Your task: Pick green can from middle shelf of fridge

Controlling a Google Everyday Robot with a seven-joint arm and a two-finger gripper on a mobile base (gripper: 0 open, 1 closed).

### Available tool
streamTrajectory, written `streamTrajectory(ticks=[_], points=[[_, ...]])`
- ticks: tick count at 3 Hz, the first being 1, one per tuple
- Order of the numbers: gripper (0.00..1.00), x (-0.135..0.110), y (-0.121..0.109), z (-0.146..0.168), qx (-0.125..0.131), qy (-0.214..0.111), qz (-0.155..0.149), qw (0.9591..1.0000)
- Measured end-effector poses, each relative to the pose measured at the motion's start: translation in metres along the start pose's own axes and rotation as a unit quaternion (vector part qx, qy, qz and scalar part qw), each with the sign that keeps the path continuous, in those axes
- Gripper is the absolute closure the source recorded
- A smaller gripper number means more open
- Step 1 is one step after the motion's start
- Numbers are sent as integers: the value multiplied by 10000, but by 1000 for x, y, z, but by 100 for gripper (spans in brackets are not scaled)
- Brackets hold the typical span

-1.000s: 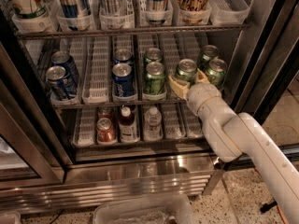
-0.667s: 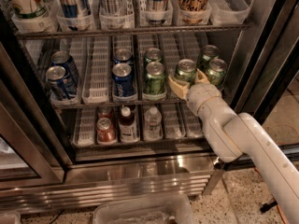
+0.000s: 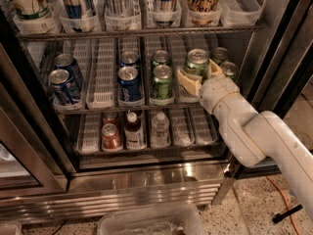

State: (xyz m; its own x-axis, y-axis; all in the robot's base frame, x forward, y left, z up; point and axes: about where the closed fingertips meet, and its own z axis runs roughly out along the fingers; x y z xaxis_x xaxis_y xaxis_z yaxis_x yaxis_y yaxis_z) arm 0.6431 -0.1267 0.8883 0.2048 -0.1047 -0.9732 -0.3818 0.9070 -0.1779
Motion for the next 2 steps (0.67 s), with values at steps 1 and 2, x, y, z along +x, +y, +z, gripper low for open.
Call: streamTrajectory(ticks=[1,2], points=[[100,-20,5,-5,-184,-181,-87,9996],[100,-29,15,-17,-446,-236,-125,9987]])
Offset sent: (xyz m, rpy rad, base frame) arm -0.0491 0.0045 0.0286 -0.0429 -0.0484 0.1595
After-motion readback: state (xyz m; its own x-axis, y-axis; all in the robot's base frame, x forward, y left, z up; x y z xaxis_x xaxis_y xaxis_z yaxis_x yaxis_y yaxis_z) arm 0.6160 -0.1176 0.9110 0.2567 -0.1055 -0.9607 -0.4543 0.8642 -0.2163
